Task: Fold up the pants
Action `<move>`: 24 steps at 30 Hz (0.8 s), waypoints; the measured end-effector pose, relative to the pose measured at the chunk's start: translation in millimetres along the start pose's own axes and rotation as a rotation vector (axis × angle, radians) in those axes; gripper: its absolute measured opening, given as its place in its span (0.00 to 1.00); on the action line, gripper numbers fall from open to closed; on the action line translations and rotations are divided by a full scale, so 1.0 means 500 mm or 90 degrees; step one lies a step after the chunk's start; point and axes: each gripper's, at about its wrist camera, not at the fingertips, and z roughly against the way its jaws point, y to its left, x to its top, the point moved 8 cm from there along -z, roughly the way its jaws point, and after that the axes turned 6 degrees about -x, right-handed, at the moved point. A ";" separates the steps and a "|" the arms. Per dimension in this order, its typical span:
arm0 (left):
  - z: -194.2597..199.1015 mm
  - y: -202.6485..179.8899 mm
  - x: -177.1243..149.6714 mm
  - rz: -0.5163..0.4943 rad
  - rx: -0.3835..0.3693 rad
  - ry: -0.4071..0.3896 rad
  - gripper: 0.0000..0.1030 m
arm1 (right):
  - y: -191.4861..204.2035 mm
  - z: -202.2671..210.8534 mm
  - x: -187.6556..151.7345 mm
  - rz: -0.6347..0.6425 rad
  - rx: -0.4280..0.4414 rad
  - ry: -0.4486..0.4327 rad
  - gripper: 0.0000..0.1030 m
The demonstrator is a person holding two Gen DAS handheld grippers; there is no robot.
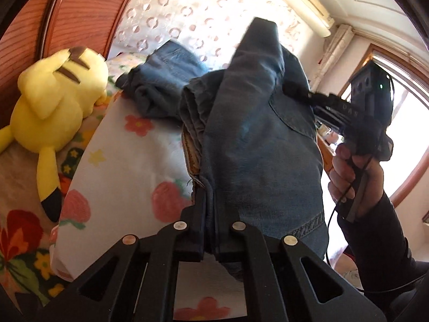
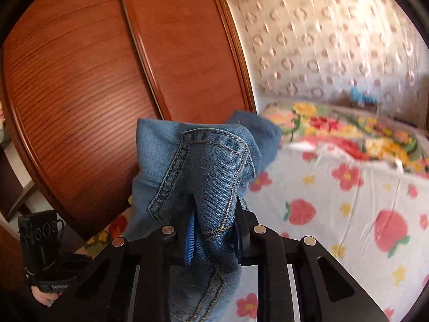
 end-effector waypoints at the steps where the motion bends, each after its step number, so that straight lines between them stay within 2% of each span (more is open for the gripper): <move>1: 0.005 -0.008 0.008 -0.004 -0.003 -0.008 0.05 | 0.005 0.011 0.007 0.007 -0.001 -0.009 0.22; 5: 0.024 -0.030 0.052 -0.030 -0.007 -0.035 0.05 | 0.008 0.045 0.049 0.021 0.000 -0.043 0.22; 10: 0.032 -0.021 0.124 -0.060 0.010 -0.063 0.05 | 0.012 0.032 0.105 0.043 -0.006 -0.070 0.22; 17: 0.003 0.043 0.243 -0.083 0.043 -0.068 0.05 | -0.007 -0.059 0.170 0.042 -0.017 -0.080 0.22; 24: -0.051 0.105 0.356 -0.113 0.067 -0.064 0.05 | -0.064 -0.178 0.195 0.005 -0.031 -0.072 0.22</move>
